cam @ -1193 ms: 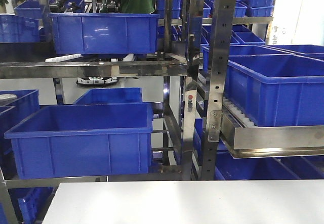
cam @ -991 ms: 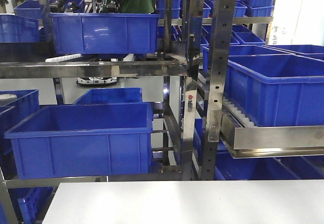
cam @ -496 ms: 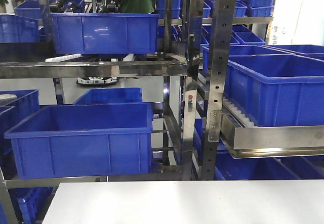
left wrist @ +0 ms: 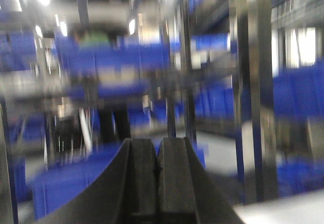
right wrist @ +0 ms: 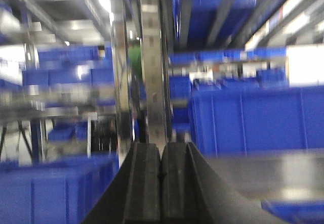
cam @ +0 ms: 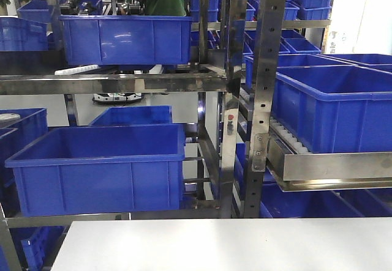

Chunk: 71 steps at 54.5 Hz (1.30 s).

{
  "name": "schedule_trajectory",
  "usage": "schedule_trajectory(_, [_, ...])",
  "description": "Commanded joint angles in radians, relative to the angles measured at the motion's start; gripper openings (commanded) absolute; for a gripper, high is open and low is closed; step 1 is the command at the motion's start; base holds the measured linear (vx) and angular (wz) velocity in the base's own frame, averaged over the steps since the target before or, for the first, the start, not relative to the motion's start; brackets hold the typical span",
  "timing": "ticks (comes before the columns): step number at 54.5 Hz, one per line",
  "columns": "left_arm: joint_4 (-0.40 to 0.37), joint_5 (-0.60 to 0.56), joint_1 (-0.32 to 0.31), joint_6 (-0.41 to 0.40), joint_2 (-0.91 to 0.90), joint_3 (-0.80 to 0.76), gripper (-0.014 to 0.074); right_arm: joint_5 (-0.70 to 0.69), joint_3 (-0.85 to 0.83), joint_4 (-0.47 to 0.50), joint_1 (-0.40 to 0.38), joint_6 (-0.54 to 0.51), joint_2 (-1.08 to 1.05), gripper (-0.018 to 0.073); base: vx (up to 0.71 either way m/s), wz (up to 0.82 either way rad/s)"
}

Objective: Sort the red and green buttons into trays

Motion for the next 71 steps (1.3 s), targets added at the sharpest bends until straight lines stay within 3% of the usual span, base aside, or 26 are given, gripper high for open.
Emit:
schedule_trajectory(1, [-0.017,-0.109,-0.003,0.061,0.112,-0.156,-0.0006,-0.107,-0.176,-0.006,-0.004,-0.049,0.136,-0.0008,0.0,-0.01])
schedule_trajectory(8, [-0.019,-0.086,-0.003,0.089,0.36,-0.328,-0.0006,-0.093,-0.334,-0.006,-0.004,-0.123,0.381,-0.0008,0.0,0.0])
schedule_trajectory(19, [-0.019,-0.089,-0.004,0.081,0.703,-0.501,-0.0006,-0.1,-0.449,-0.002,-0.004,-0.123,0.692,-0.0008,0.0,0.0])
schedule_trajectory(34, [-0.017,-0.132,-0.004,0.081,0.904,-0.545,0.0045,-0.096,-0.452,0.001,-0.004,-0.106,0.793,0.0036,0.0,0.0])
schedule_trajectory(39, [-0.017,-0.131,-0.004,0.081,0.915,-0.545,0.0115,-0.095,-0.452,0.0,-0.004,-0.106,0.792,0.0109,0.0,0.0])
schedule_trajectory(45, [-0.017,-0.135,-0.004,0.081,0.917,-0.545,0.025,-0.091,-0.452,0.001,-0.004,-0.105,0.792,0.0264,0.0,0.0])
schedule_trajectory(53, [-0.018,-0.135,-0.004,0.081,0.917,-0.545,0.0468,-0.117,-0.452,0.005,-0.004,-0.102,0.793,0.0561,0.0,0.0])
schedule_trajectory(58, [-0.018,-0.135,-0.004,0.081,0.917,-0.545,0.0557,-0.129,-0.452,0.005,-0.004,-0.103,0.79,0.0688,0.0,0.0])
schedule_trajectory(62, [-0.018,-0.133,-0.004,0.081,0.917,-0.545,0.0598,-0.149,-0.451,0.028,-0.002,-0.062,0.79,0.0731,0.0,0.0])
schedule_trajectory(71, [-0.02,-0.13,-0.004,0.081,0.917,-0.545,0.0596,-0.266,-0.308,-0.03,-0.002,-0.017,0.895,0.0716,0.0,0.0])
